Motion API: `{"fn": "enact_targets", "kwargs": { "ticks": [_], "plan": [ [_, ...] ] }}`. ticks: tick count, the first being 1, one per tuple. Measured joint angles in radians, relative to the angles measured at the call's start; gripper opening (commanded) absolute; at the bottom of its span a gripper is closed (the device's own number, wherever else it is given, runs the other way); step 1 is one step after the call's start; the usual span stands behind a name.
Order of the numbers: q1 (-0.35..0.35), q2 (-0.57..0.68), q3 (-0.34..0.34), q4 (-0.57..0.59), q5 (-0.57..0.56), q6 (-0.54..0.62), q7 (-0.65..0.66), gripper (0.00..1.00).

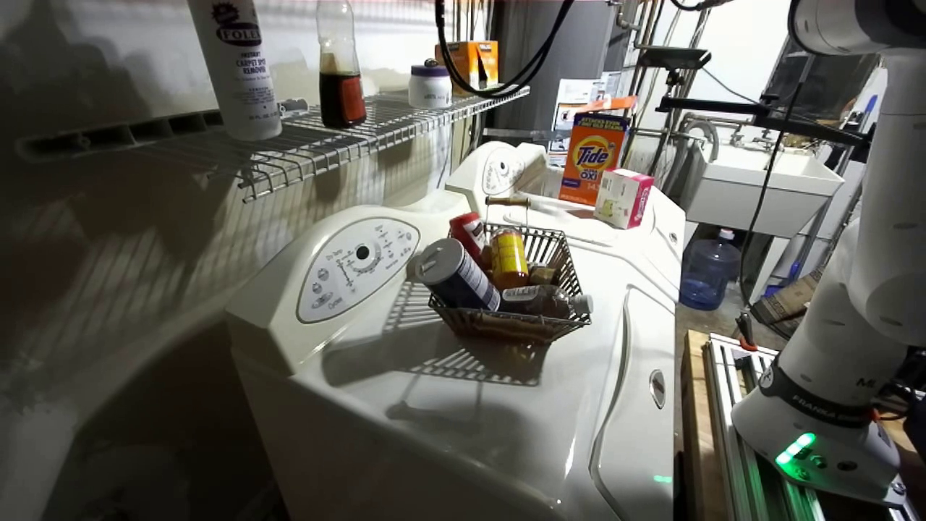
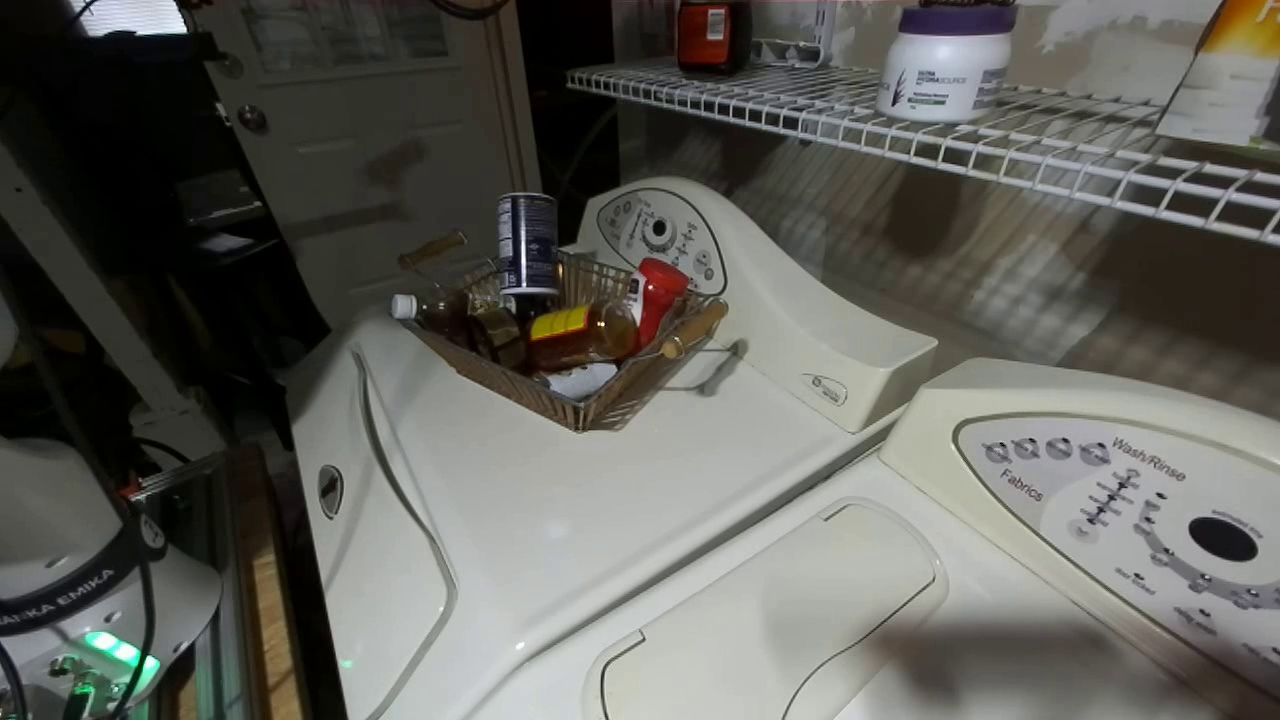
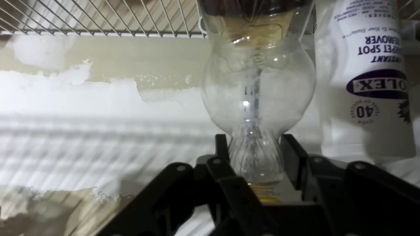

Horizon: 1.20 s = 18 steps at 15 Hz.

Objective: Remove the bottle with black contents from the basket on the washing machine and then put it on the rack

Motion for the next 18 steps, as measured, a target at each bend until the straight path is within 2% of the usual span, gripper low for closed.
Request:
{"fn": "enact_targets", "kwargs": {
  "ticks": [3,5,6,13,18],
  "plan": [
    [0.001,0.008,-0.008,0.009,-0.009,-0.006,0.018,0.84],
    [0.002,0.007,-0.012,0.026,-0.015,-0.006,0.026,0.97],
    [0.003,0.007,-0.013,0.036,-0.018,-0.006,0.03,1.0],
    [0.004,-0.026,-0.016,0.036,-0.024,-0.029,0.046,1.0],
    [-0.003,-0.121,-0.016,-0.081,-0.022,-0.035,0.051,1.0]
  ]
}}
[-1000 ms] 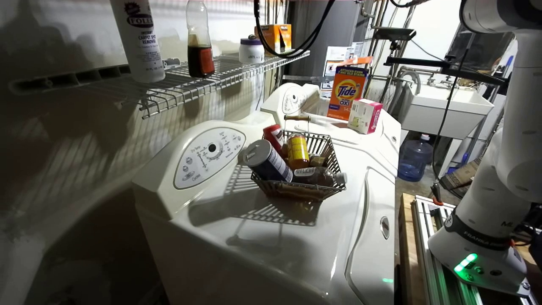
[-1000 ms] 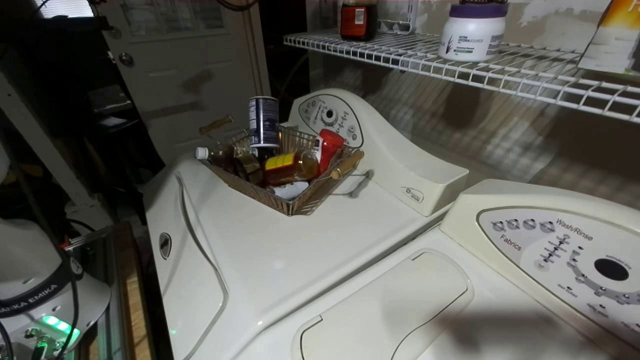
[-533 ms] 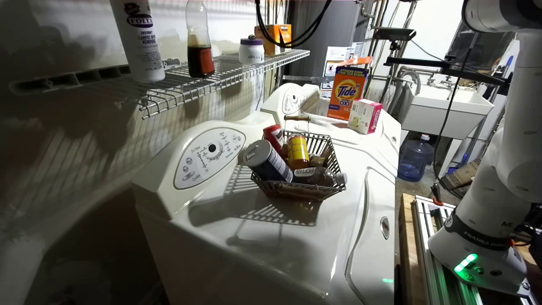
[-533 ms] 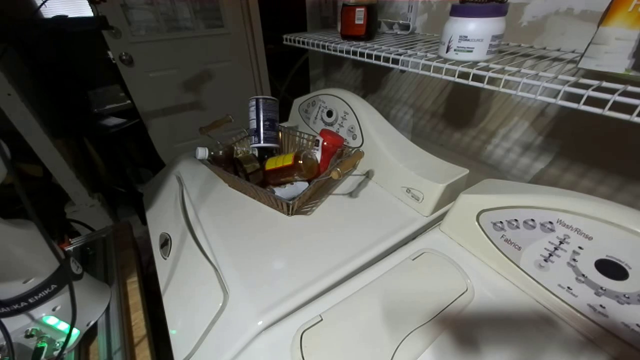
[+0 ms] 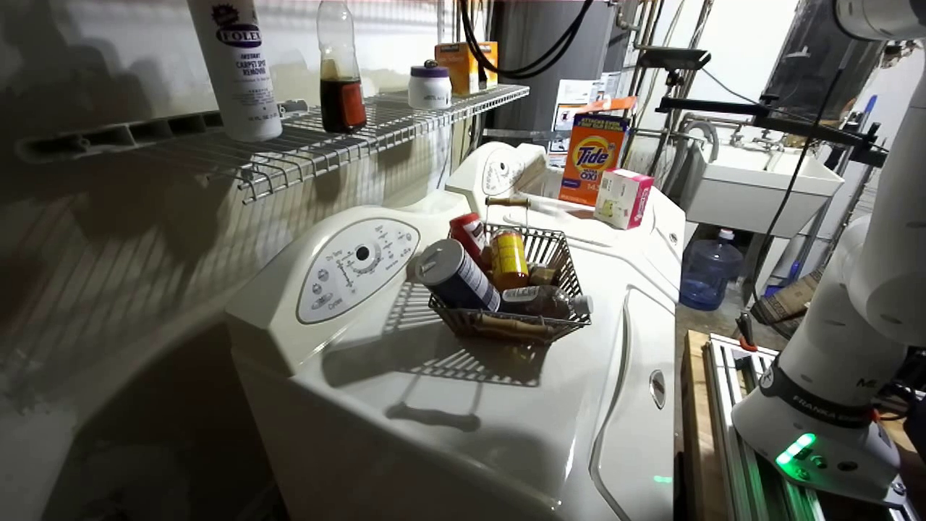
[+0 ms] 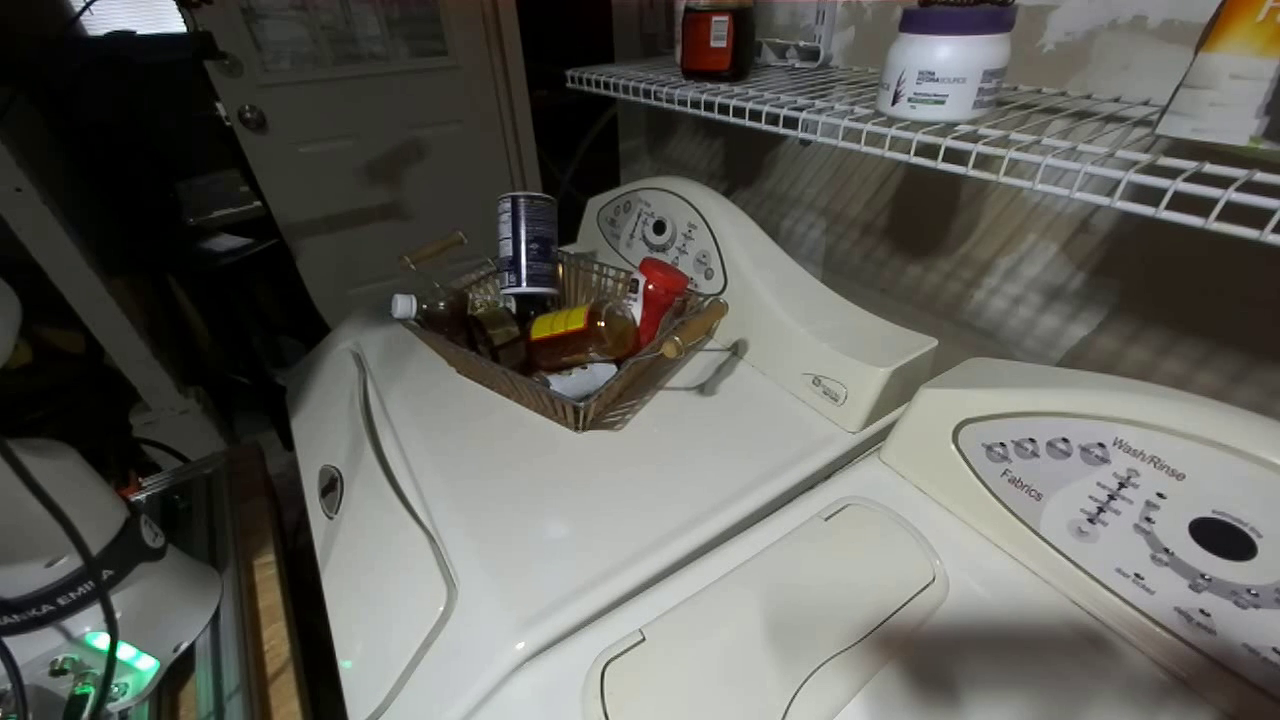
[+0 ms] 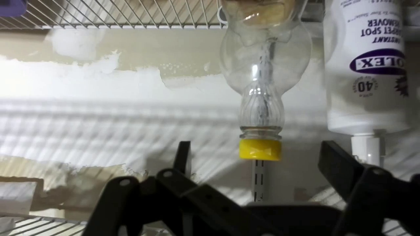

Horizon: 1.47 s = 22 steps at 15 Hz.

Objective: Remove the bottle with black contents from the basket on the washing machine and then put it on the rack

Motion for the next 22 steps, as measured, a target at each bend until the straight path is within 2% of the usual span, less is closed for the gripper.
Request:
{"fn": "enact_targets", "kwargs": {
  "ticks": [4,7,10,16,22],
  "plan": [
    [-0.003,-0.117,0.0,-0.158,0.015,0.005,0.0,1.0],
    [0.068,-0.218,-0.079,-0.286,0.056,0.024,-0.02,1.0],
    [0.109,-0.321,-0.126,-0.416,0.074,0.042,-0.042,1.0],
    [0.13,-0.491,-0.139,-0.627,0.12,0.049,-0.1,1.0],
    [0.147,-0.596,-0.14,-0.767,0.183,0.071,-0.155,1.0]
  ]
}}
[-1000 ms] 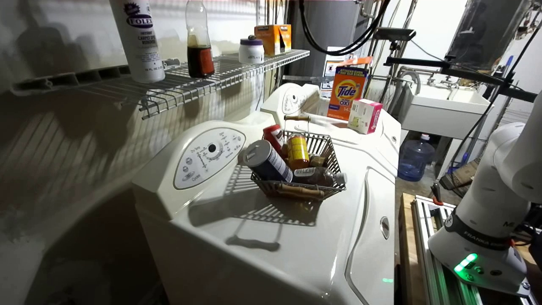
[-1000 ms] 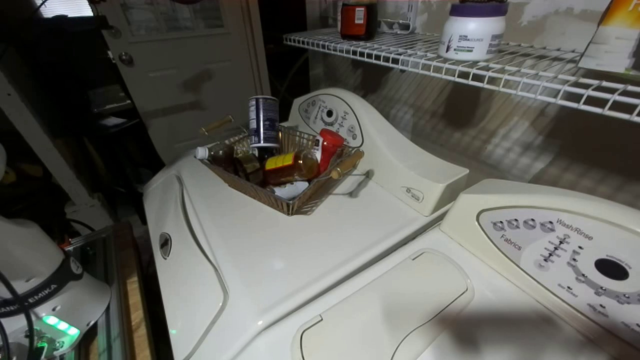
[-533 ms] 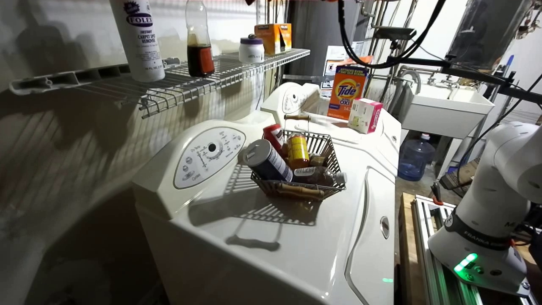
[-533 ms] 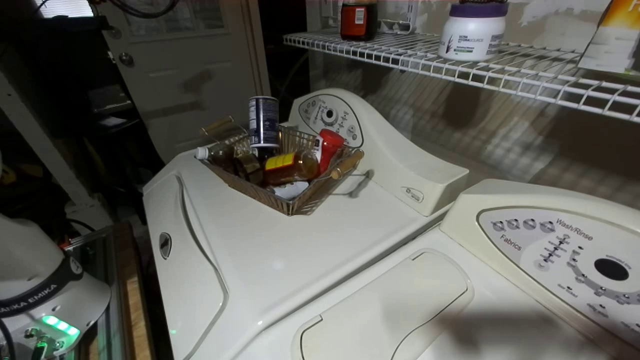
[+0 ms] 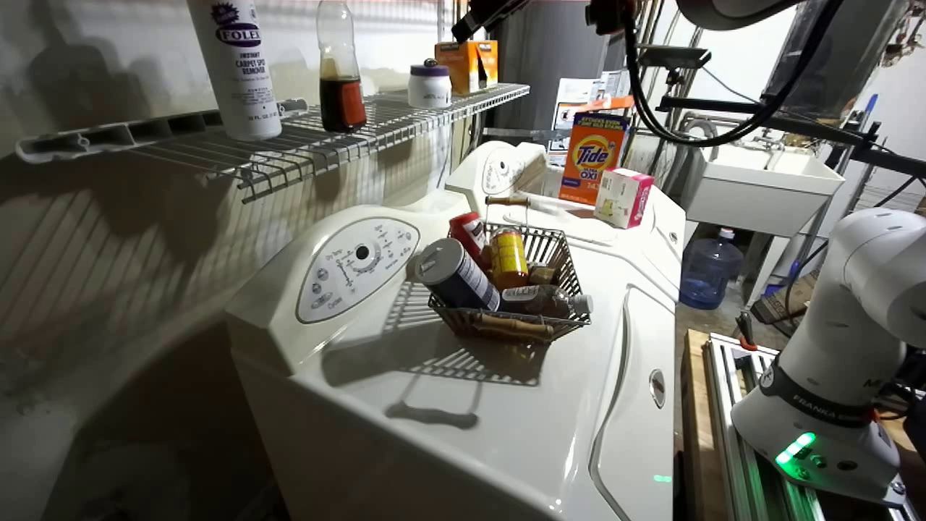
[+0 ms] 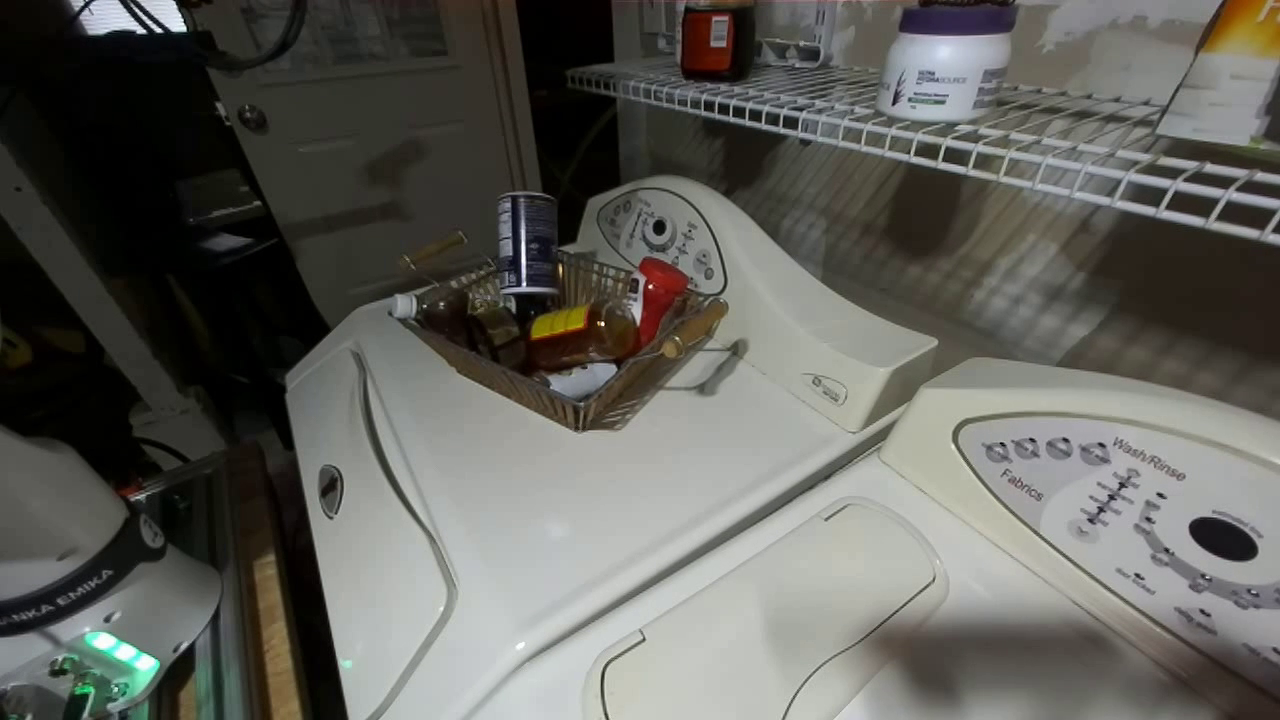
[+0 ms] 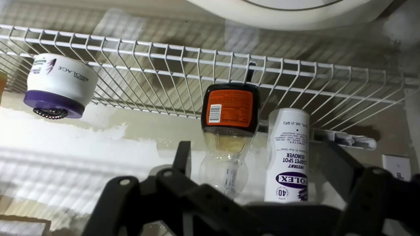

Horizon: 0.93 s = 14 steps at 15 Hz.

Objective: Remove the bottle with black contents from the basket on the washing machine and then put it on the rack

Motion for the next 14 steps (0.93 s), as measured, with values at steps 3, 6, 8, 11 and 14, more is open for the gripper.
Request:
{"fn": "enact_targets", "kwargs": {
  "ticks": [3,6,8,11,14],
  "plan": [
    [0.002,-0.035,0.0,-0.05,0.023,0.018,-0.017,1.0],
    [0.003,-0.058,0.0,-0.084,0.033,0.026,-0.023,1.0],
    [0.003,-0.064,0.0,-0.092,0.034,0.029,-0.023,1.0],
    [0.003,-0.065,0.0,-0.093,0.035,0.029,-0.023,1.0],
    [0.003,-0.065,0.0,-0.093,0.035,0.029,-0.023,1.0]
  ]
}}
